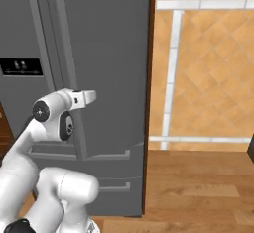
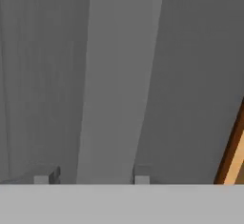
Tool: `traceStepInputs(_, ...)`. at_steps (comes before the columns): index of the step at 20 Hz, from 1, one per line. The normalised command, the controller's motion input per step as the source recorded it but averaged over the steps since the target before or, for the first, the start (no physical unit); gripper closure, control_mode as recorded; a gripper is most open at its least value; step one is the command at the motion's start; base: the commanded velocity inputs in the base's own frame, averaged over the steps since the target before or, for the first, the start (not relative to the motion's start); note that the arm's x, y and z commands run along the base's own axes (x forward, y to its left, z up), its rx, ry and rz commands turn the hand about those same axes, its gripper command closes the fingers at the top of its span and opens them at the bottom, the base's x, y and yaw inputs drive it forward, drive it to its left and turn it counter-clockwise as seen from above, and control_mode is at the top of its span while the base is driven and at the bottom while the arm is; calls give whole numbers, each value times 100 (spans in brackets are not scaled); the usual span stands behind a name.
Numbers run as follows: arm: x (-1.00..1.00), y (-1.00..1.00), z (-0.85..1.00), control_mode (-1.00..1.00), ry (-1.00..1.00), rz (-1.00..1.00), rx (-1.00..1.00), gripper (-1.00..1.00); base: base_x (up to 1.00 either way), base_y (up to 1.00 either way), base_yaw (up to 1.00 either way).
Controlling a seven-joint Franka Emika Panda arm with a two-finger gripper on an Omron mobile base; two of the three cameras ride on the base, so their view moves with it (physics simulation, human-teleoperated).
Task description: Grab a lemon wedge from the fridge and one ice cube from the ice bowl, and put them in the glass of lemonade.
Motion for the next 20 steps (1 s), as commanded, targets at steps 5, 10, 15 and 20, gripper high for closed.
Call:
traceStepInputs(5, -91, -89, 75, -100, 12, -31, 5, 100, 0, 0, 0)
traceStepInputs(10, -100, -95, 73, -100, 5, -32, 10, -100, 0, 0, 0)
traceStepInputs(15, -100, -20, 90, -100, -1, -20, 7, -100, 0, 0, 0)
traceStepInputs(20, -97, 94, 29, -100, 0, -17, -12, -100, 0, 0, 0)
